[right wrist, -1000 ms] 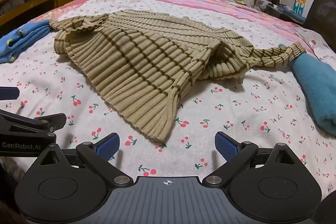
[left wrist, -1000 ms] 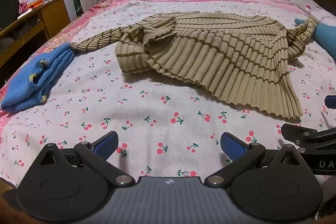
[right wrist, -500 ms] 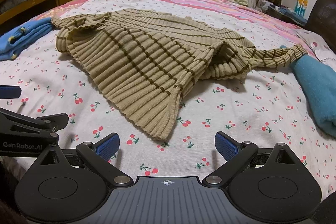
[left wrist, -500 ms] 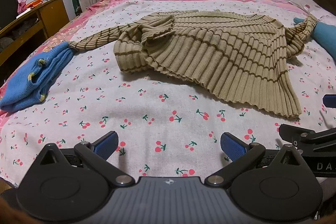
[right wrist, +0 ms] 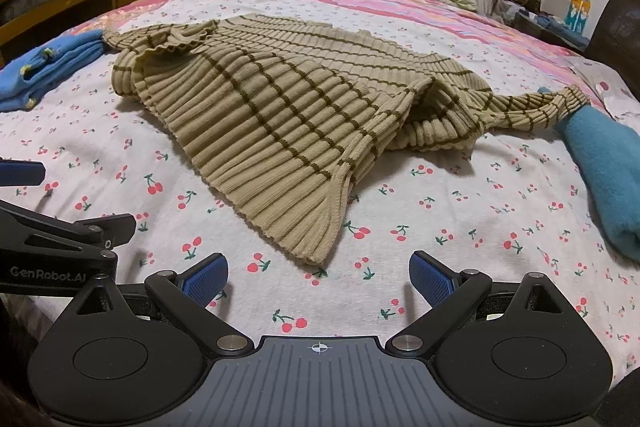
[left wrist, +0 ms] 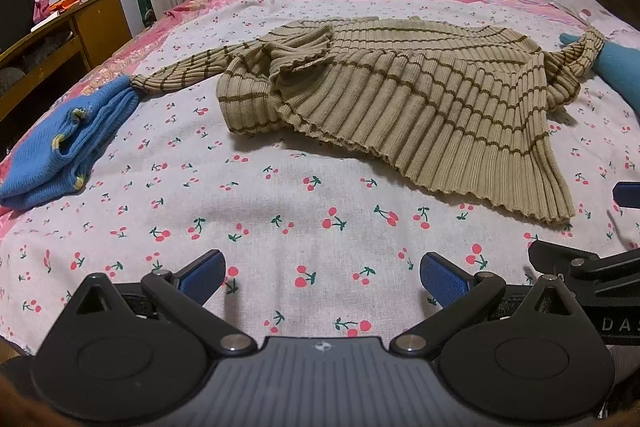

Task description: Fold small clothes

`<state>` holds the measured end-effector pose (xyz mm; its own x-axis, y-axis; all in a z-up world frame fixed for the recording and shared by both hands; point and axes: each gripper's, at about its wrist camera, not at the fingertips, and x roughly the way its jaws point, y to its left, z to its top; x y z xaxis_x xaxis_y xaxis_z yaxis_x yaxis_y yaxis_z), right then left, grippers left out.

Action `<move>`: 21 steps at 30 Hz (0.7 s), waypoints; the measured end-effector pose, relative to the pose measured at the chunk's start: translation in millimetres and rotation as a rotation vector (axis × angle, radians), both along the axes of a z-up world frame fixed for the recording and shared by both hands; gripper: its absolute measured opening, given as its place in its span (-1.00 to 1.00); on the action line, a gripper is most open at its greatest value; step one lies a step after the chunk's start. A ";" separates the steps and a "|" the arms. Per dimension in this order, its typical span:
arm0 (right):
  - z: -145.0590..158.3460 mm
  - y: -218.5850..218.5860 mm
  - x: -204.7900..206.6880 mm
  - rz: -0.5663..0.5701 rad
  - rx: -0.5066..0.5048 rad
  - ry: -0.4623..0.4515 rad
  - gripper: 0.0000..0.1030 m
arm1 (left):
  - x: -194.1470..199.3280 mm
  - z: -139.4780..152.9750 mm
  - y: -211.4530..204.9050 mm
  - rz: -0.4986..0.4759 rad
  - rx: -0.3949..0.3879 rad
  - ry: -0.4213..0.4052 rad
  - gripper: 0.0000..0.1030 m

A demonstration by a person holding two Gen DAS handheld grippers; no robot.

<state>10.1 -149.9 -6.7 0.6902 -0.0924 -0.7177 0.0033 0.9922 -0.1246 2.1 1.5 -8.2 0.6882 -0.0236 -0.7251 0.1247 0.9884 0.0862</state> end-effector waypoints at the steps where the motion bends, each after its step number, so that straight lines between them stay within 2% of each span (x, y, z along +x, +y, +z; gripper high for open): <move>1: 0.0 0.2 0.1 0.001 0.000 0.000 0.89 | -0.2 -0.3 0.2 0.000 -0.001 0.001 1.00; 21: -4.4 1.7 1.4 0.007 -0.016 0.017 0.89 | 8.2 -10.6 3.0 0.012 -0.001 0.073 1.00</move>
<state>11.5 -148.2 -11.1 0.6787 -0.0990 -0.7278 -0.0059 0.9901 -0.1401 10.3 4.5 -18.9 0.6339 -0.0165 -0.7733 0.1188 0.9900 0.0763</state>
